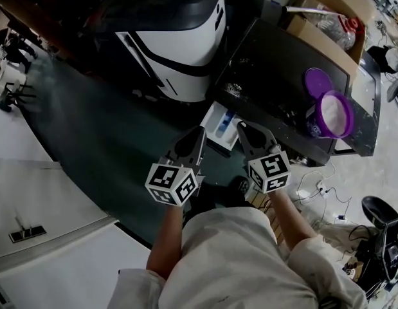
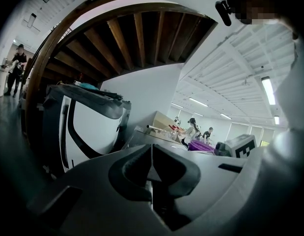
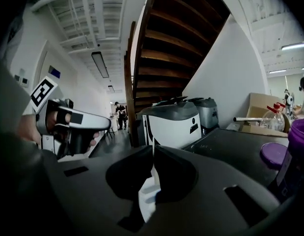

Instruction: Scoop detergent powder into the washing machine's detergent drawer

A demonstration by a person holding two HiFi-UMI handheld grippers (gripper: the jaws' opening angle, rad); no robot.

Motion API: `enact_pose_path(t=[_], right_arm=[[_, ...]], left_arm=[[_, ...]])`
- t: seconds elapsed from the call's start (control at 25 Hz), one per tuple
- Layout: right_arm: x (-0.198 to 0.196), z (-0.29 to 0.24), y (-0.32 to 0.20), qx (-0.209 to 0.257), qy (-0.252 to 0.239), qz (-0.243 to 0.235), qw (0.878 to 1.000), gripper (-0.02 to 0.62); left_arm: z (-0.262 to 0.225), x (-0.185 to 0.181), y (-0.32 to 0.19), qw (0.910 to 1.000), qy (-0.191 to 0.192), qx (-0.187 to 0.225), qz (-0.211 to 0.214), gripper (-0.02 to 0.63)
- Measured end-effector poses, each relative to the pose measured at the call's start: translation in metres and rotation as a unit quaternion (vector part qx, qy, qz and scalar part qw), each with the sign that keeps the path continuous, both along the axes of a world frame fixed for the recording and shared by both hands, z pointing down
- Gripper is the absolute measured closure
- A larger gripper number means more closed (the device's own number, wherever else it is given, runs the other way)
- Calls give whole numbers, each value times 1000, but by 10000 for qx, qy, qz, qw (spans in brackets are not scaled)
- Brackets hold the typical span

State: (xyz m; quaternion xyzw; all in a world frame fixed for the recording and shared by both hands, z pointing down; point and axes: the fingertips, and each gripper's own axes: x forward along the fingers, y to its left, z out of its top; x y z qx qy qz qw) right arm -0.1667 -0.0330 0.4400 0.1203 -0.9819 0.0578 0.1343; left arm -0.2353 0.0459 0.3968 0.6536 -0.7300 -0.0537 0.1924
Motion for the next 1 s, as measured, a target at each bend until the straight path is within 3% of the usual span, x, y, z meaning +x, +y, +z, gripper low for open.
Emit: enact_pose_path(t=[0.4, 1.0], right_arm=[[11, -38, -7, -453, -475, 54, 9978, 580], [22, -64, -7, -419, -782, -84, 9960, 581]], left_arm=[[-12, 9, -7, 9999, -96, 50, 99, 580], [-15, 18, -17, 9997, -168, 44, 154, 578]])
